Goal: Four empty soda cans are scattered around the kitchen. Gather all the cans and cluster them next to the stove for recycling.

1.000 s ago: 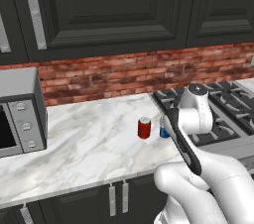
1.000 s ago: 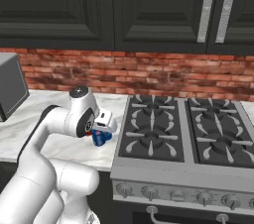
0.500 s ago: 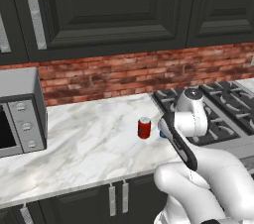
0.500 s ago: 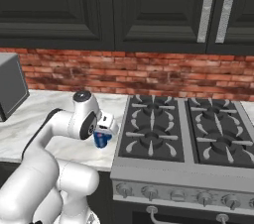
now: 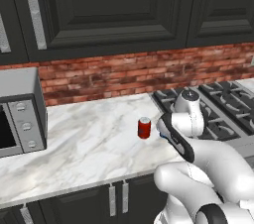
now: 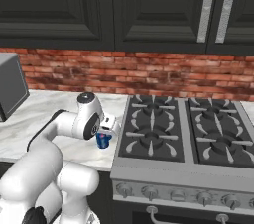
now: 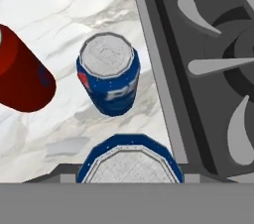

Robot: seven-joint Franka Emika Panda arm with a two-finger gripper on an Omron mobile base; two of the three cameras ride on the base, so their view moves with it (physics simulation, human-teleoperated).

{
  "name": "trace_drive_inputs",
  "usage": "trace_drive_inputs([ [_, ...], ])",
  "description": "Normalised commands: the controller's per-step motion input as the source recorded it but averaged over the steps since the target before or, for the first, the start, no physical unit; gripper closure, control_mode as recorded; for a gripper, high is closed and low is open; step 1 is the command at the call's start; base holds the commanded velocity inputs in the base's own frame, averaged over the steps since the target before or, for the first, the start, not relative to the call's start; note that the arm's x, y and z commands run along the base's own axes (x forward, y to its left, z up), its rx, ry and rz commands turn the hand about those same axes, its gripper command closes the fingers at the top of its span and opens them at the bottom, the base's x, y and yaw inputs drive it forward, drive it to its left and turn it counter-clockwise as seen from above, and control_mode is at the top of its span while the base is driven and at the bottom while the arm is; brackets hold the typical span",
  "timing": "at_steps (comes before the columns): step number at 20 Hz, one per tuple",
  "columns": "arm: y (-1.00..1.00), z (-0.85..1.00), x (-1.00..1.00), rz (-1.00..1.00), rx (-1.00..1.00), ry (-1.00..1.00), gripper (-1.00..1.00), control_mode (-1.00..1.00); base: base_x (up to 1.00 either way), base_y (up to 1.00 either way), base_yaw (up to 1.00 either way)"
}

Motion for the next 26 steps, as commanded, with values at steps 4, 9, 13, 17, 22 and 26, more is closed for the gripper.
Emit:
trace_drive_inputs([
  [4, 0.0, -0.29, 0.05, 0.0, 0.0, 0.0, 1.0, -1.0, 0.0, 0.0, 0.0],
  [9, 0.0, -0.34, 0.01, 0.0, 0.0, 0.0, 1.0, -1.0, 0.0, 0.0, 0.0],
  [13, 0.0, -0.34, 0.0, 0.0, 0.0, 0.0, 1.0, -1.0, 0.0, 0.0, 0.0],
  [17, 0.0, -0.32, 0.0, 0.0, 0.0, 0.0, 1.0, -1.0, 0.0, 0.0, 0.0],
  [22, 0.0, -0.36, 0.0, 0.0, 0.0, 0.0, 1.0, -1.0, 0.0, 0.0, 0.0],
  [26, 0.0, -0.4, 0.0, 0.0, 0.0, 0.0, 1.0, -1.0, 0.0, 0.0, 0.0],
])
